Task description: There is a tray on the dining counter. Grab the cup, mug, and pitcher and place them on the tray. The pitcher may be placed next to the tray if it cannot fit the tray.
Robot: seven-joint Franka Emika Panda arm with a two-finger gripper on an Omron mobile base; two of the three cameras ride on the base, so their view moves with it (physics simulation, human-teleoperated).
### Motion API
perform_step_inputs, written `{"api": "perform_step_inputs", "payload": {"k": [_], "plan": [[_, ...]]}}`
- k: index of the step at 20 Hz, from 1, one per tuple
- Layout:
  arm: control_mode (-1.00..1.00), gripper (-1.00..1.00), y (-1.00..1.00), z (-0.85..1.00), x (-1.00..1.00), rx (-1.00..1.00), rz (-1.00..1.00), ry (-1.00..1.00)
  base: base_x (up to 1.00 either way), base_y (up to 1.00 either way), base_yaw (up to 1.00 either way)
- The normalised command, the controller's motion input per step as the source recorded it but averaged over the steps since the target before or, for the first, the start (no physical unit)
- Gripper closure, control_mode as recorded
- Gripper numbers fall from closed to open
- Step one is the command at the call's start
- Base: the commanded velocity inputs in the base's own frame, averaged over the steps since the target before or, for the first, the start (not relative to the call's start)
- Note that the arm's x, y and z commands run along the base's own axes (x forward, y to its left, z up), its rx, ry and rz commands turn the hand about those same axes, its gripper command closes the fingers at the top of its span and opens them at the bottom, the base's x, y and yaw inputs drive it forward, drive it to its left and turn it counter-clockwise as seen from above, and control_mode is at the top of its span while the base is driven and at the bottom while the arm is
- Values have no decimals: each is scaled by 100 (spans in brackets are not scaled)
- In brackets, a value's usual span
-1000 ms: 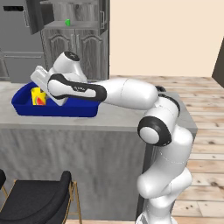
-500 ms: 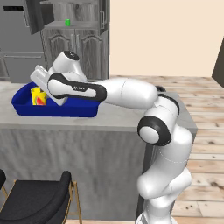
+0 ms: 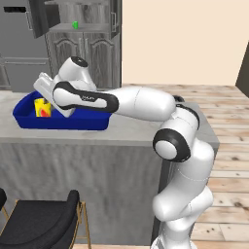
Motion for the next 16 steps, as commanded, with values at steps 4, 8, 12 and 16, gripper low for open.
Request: {"api": "perform_step_inputs", "payload": {"k": [4, 8, 12, 16], "plan": [[-100, -100, 0, 0, 0, 0, 0, 0, 0, 0, 0], [-100, -100, 0, 0, 0, 0, 0, 0, 0, 0, 0], [-100, -100, 0, 0, 0, 0, 0, 0, 0, 0, 0], [-100, -100, -5, 2, 0, 0, 1, 0, 0, 0, 0]]}}
